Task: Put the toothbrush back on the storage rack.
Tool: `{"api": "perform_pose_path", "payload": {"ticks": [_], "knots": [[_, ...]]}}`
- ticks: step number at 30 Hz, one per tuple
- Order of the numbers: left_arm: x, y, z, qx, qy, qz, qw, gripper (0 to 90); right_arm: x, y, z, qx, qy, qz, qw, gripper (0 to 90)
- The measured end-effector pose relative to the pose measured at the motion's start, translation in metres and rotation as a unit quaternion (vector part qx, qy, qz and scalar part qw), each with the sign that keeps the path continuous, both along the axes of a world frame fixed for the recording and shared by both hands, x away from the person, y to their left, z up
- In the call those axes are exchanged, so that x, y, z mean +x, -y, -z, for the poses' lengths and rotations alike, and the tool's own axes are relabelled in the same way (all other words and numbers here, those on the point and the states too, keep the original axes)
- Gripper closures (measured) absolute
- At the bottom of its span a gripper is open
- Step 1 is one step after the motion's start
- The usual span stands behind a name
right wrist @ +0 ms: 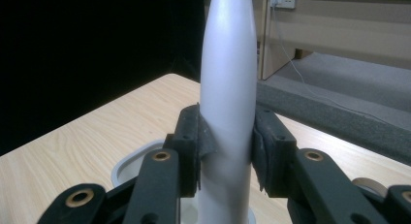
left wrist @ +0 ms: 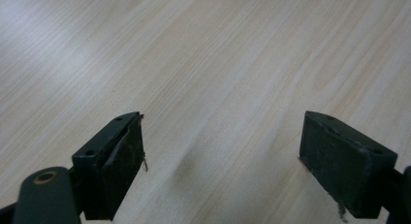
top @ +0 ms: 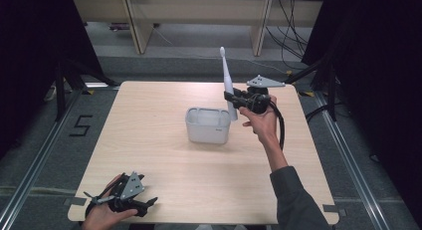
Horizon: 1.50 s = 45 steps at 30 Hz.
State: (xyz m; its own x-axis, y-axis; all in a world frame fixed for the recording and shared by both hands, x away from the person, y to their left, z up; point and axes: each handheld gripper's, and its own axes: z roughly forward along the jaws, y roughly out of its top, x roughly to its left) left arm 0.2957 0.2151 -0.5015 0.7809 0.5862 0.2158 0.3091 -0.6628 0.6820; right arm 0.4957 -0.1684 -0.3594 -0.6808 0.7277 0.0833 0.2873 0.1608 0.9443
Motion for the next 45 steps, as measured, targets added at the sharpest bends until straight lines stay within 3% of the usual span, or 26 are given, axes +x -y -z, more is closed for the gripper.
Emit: {"api": "perform_pose_path", "payload": {"ticks": [1, 2, 3, 4, 15, 18, 20, 21, 22, 26, 28, 29, 30, 31, 32, 33, 38, 41, 45], "knots": [[0.000, 0.000, 0.000, -0.001, 0.001, 0.000, 1.0000, 15.6, 0.000, -0.002, 0.001, 0.004, -0.007, 0.003, 1.0000, 66.6], [0.000, 0.000, 0.000, -0.002, 0.002, 0.000, 1.0000, 15.6, 0.003, -0.003, 0.002, 0.000, 0.007, 0.003, 1.0000, 66.6], [-0.001, 0.000, 0.000, -0.006, -0.001, -0.003, 1.0000, 15.6, 0.003, -0.006, 0.003, 0.012, -0.012, -0.004, 0.9999, 66.6], [0.000, 0.000, 0.000, -0.002, 0.000, 0.000, 1.0000, 15.6, 0.003, -0.010, 0.006, 0.017, -0.015, 0.000, 0.9998, 66.6], [0.000, 0.000, 0.000, -0.002, -0.001, 0.000, 1.0000, 15.6, 0.013, -0.018, 0.016, 0.015, -0.007, 0.003, 0.9999, 66.5], [-0.001, 0.000, 0.000, -0.006, -0.003, -0.002, 1.0000, 15.6, 0.014, -0.020, 0.018, 0.025, -0.014, 0.002, 0.9996, 66.5], [-0.001, 0.000, 0.000, -0.002, -0.002, 0.000, 1.0000, 15.6, 0.015, -0.020, 0.020, 0.021, -0.012, 0.004, 0.9997, 66.5], [-0.001, 0.000, 0.000, -0.001, -0.001, -0.001, 1.0000, 15.6, 0.017, -0.019, 0.021, 0.015, 0.002, 0.006, 0.9999, 66.5], [-0.001, 0.000, -0.001, 0.002, -0.001, 0.000, 1.0000, 15.6, 0.016, -0.020, 0.021, 0.023, -0.014, 0.003, 0.9996, 66.5], [-0.001, 0.000, 0.000, -0.003, -0.001, 0.000, 1.0000, 15.6, 0.017, -0.020, 0.025, 0.022, -0.009, 0.006, 0.9997, 66.5], [-0.001, 0.000, -0.001, 0.000, -0.006, -0.001, 1.0000, 15.6, 0.017, -0.020, 0.028, 0.027, -0.019, 0.007, 0.9995, 66.5], [-0.001, 0.000, -0.001, 0.000, -0.007, -0.001, 1.0000, 15.6, 0.018, -0.019, 0.029, 0.022, -0.011, 0.006, 0.9997, 66.5], [-0.001, 0.000, -0.001, 0.003, -0.005, 0.001, 1.0000, 15.6, 0.016, -0.020, 0.030, 0.027, -0.024, 0.010, 0.9993, 66.5], [-0.001, 0.000, -0.001, 0.003, -0.005, 0.001, 1.0000, 15.6, 0.018, -0.020, 0.032, 0.027, -0.013, 0.005, 0.9995, 66.5], [-0.001, 0.000, -0.001, 0.003, -0.008, 0.001, 1.0000, 15.6, 0.017, -0.020, 0.033, 0.026, -0.026, 0.009, 0.9993, 66.5], [-0.001, -0.001, -0.001, 0.000, -0.013, 0.003, 0.9999, 15.6, 0.018, -0.019, 0.034, 0.024, -0.017, 0.007, 0.9995, 66.5], [-0.001, 0.000, -0.001, 0.001, -0.005, -0.001, 1.0000, 15.6, 0.017, -0.019, 0.037, 0.023, -0.030, 0.009, 0.9992, 66.4], [-0.001, 0.000, 0.000, -0.007, -0.002, -0.002, 1.0000, 15.6, 0.016, -0.019, 0.038, 0.021, -0.021, 0.004, 0.9995, 66.4], [-0.002, 0.000, 0.000, -0.011, -0.001, -0.001, 0.9999, 15.6, 0.013, -0.018, 0.040, 0.015, -0.029, 0.005, 0.9994, 66.4]]}}
